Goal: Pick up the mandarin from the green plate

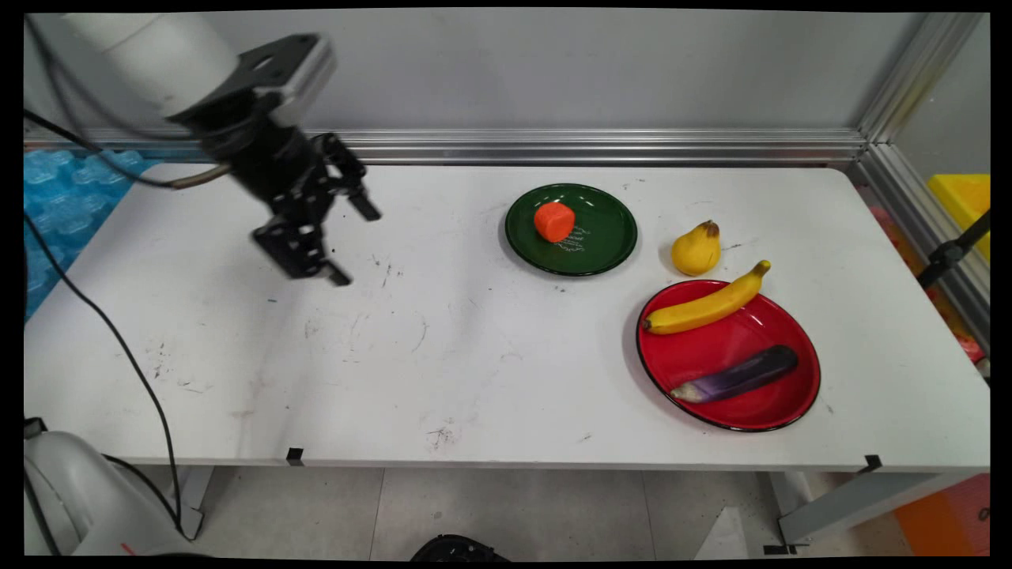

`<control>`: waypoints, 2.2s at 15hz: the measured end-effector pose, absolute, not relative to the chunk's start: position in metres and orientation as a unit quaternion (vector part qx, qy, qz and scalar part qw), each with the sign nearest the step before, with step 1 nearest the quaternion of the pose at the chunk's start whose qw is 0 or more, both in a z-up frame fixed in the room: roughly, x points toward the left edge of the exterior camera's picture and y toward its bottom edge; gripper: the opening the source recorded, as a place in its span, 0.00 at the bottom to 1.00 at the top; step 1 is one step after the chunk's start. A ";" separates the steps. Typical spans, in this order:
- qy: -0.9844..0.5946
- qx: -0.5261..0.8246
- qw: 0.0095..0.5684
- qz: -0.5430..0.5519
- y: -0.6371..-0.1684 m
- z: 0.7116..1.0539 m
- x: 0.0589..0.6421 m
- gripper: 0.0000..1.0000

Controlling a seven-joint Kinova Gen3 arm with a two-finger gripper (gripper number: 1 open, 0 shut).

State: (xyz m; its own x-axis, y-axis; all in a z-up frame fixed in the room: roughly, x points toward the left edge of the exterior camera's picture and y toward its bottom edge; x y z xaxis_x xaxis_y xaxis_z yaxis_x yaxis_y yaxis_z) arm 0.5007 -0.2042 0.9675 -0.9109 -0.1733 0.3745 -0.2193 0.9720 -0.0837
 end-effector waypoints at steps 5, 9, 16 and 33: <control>-0.948 0.211 0.220 0.088 -0.248 0.960 0.476 1.00; -0.917 0.298 0.243 0.110 -0.286 0.946 0.454 1.00; -0.866 0.404 0.262 0.132 -0.353 0.903 0.410 1.00; -0.838 0.489 0.208 0.127 -0.452 0.800 0.348 1.00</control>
